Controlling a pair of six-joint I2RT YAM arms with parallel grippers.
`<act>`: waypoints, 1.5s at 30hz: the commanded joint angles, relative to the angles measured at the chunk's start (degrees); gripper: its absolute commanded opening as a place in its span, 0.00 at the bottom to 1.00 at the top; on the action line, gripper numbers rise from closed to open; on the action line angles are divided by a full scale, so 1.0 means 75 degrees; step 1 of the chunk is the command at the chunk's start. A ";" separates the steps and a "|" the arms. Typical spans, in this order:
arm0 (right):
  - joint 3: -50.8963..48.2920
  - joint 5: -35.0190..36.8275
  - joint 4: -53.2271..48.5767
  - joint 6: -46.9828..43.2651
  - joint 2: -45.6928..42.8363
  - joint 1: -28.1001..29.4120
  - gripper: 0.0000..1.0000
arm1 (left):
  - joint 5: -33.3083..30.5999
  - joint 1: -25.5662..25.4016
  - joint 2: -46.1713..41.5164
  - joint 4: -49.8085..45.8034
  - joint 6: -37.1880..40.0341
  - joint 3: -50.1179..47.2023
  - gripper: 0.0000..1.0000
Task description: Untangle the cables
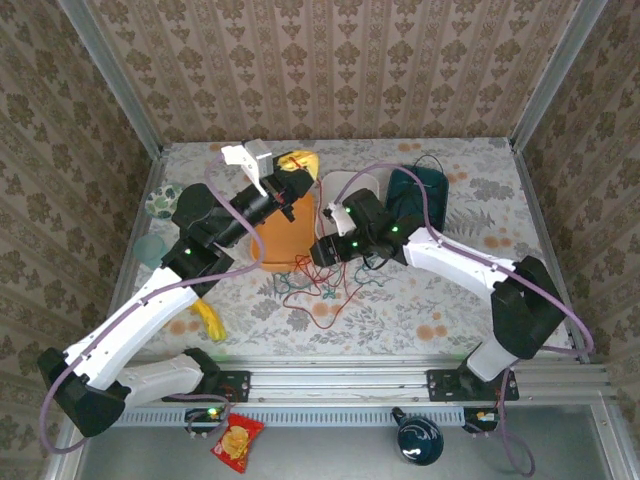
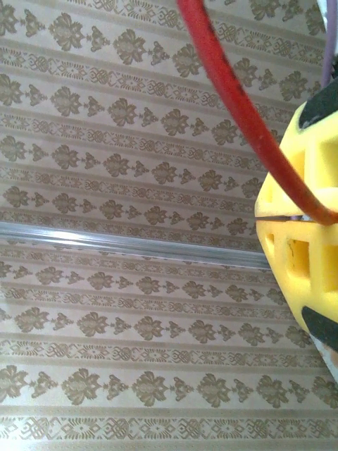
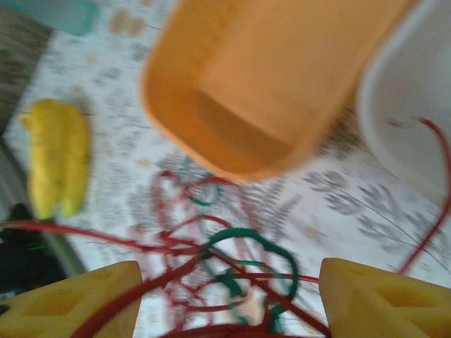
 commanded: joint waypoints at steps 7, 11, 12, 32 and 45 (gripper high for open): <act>-0.1045 0.1255 -0.0664 0.0269 0.0173 -0.0335 0.61 | -0.0161 -0.0102 -0.0532 0.0206 0.0655 0.0523 0.00; -0.1802 0.1351 -0.0650 0.0431 -0.0166 -0.0758 0.63 | -0.1053 -0.0106 -0.0837 0.0054 0.1286 0.0662 0.00; -0.1971 0.1312 -0.0609 0.0473 -0.0244 -0.0886 0.64 | -0.1370 -0.0104 -0.0898 0.0086 0.1404 0.0670 0.00; -0.3226 0.0096 0.0123 0.0860 -0.1088 -0.2249 0.53 | -0.1681 0.0556 -0.1211 0.0023 0.2010 0.1514 0.00; -0.1843 -0.0471 0.1191 0.0579 -0.1988 -0.0857 0.71 | 0.1485 0.0273 -0.0696 -0.0316 0.1106 0.1679 0.00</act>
